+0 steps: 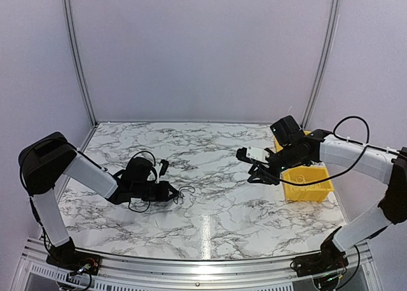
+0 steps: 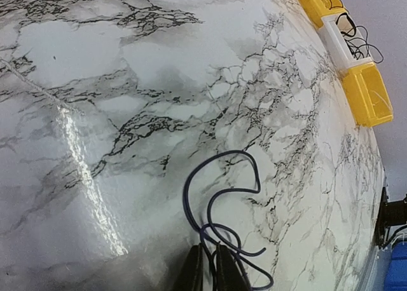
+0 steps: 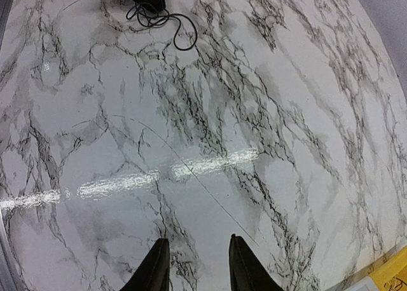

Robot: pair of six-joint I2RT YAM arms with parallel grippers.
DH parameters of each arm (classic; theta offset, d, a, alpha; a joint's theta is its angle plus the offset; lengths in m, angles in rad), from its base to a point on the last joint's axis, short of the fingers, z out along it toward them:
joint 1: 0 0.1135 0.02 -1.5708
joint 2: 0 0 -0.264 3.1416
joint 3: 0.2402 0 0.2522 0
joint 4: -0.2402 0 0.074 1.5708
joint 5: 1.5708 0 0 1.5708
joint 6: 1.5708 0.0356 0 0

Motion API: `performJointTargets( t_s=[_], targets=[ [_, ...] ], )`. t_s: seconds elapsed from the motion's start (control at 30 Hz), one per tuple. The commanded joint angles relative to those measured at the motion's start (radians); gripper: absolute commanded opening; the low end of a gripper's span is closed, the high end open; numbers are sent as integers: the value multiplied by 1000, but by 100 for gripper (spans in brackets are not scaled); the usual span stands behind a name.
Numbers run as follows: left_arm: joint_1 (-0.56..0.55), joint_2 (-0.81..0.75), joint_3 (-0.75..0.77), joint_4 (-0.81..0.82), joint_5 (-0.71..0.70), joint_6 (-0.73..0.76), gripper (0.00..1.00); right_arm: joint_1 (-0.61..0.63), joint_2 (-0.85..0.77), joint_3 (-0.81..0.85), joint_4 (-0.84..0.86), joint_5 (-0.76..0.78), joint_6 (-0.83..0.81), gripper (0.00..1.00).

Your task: Untangle the cables

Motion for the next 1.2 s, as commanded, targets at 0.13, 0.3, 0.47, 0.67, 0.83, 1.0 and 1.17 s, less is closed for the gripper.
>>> performJointTargets(
  t_s=[0.13, 0.3, 0.47, 0.67, 0.83, 1.0, 1.17],
  targets=[
    [-8, -158, 17, -61, 17, 60, 0, 29, 68, 156, 109, -46, 122, 32],
    [-52, -317, 41, -80, 6, 199, 0, 30, 156, 305, 141, -177, 245, 36],
    [-75, -389, 92, -119, 2, 278, 0, 35, 288, 461, 84, -357, 355, 42],
    [-83, -429, 140, -139, -2, 323, 0, 68, 314, 499, 80, -466, 354, 45],
    [-91, -449, 148, -144, 6, 339, 0, 123, 318, 466, 71, -490, 368, 50],
    [-100, -456, 146, -143, 16, 345, 0, 154, 328, 445, 94, -408, 385, 49],
    [-106, -468, 140, -143, 4, 348, 0, 153, 355, 448, 91, -341, 392, 47]
  ],
)
